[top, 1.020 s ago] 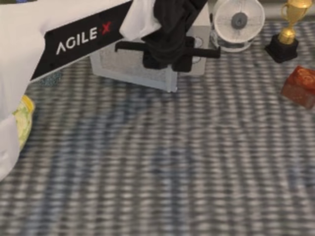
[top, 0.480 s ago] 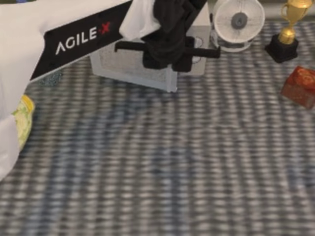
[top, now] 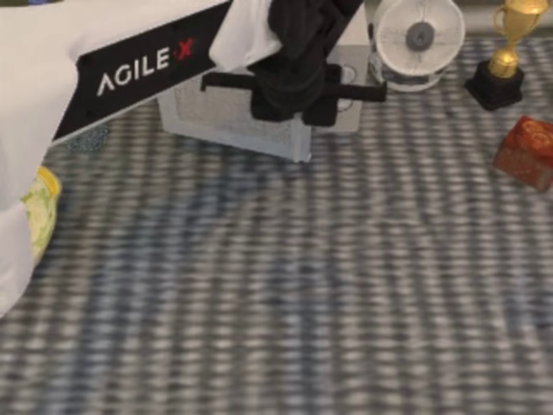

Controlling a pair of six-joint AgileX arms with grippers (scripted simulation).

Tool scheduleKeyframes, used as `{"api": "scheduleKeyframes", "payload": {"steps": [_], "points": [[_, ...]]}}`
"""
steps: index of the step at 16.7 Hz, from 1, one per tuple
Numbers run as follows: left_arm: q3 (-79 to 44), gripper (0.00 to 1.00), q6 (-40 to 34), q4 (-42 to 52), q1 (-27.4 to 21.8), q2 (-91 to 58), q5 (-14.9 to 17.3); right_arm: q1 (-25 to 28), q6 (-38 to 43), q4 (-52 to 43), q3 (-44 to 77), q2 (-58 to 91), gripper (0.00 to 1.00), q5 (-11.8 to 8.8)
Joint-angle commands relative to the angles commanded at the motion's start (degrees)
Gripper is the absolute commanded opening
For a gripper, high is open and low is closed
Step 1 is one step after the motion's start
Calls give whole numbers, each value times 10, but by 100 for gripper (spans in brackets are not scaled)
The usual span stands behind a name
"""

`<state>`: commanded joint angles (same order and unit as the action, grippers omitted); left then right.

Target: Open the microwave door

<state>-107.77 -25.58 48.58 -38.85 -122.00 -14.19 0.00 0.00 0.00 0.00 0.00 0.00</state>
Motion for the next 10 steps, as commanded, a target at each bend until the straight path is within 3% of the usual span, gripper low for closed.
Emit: {"api": "scheduleKeyframes", "payload": {"steps": [10], "points": [[81,0,55,-37,6,48,28,0,0,0,0,0,100,0]]}}
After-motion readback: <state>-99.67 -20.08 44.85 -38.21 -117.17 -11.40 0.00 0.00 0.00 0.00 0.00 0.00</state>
